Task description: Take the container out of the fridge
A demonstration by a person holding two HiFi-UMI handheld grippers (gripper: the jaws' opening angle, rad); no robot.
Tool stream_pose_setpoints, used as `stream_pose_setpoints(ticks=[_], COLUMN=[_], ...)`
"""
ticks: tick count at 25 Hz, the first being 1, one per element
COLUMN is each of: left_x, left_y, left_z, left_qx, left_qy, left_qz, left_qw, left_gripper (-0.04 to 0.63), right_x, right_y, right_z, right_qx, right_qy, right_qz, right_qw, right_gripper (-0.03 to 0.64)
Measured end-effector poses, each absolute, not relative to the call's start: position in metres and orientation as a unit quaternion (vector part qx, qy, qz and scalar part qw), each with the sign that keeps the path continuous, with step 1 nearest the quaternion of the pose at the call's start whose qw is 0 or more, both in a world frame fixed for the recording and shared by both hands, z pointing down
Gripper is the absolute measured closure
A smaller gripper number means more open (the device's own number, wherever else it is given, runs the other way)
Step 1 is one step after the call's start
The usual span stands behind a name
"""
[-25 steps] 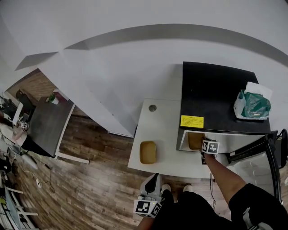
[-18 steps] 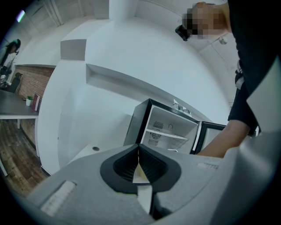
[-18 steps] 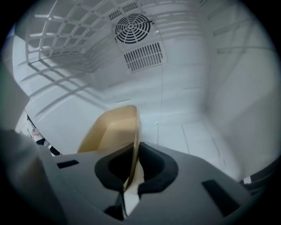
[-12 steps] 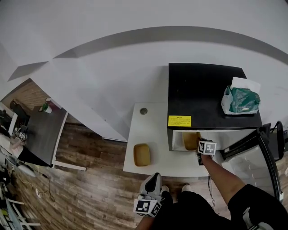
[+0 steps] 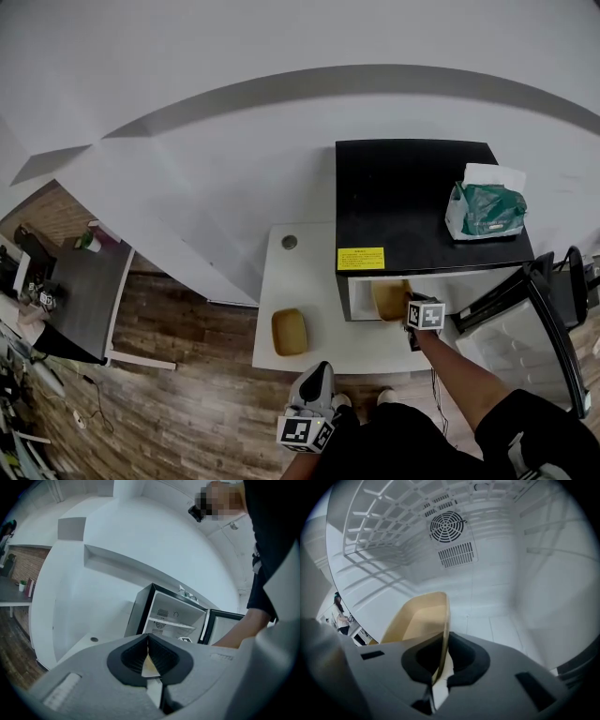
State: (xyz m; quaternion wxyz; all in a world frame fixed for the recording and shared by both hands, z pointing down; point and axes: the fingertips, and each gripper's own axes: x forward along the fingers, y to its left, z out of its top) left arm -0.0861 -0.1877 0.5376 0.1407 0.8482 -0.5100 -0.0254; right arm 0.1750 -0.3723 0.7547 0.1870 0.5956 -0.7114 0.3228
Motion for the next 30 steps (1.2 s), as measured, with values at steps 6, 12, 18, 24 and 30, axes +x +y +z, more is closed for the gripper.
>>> stream_pose_setpoints(ticks=[6, 12, 18, 24, 30], left_x=[-0.079, -0.069, -0.055, -0.038, -0.019], left_y=[-0.198, -0.211, -0.224, -0.239, -0.250], left_z=[0.535, 0.529, 0.525, 0.522, 0.515], left_qx=[0.854, 0.862, 0.873, 0.885, 0.894], left_qy=[-0.500, -0.485, -0.466, -0.444, -0.426], left_qz=[-0.032, -0.043, -0.049, -0.053, -0.059], left_qw=[0.140, 0.139, 0.136, 0.132, 0.130], left_gripper=[0.581, 0.580, 0.580, 0.581, 0.580], right_x=[0.173, 0.174, 0.172, 0.179, 0.203], right_y=[-0.354, -0.326, -0.302, -0.278, -0.246], right_z=[0.734, 0.706, 0.678, 0.645, 0.626], right_qx=[0.593, 0.592, 0.589, 0.605, 0.639], right_qy=[-0.720, -0.724, -0.723, -0.720, -0.706], right_qz=[0.321, 0.330, 0.352, 0.337, 0.302], right_qw=[0.165, 0.129, 0.080, 0.047, 0.048], right_gripper=[0.603, 0.603, 0.603, 0.603, 0.603])
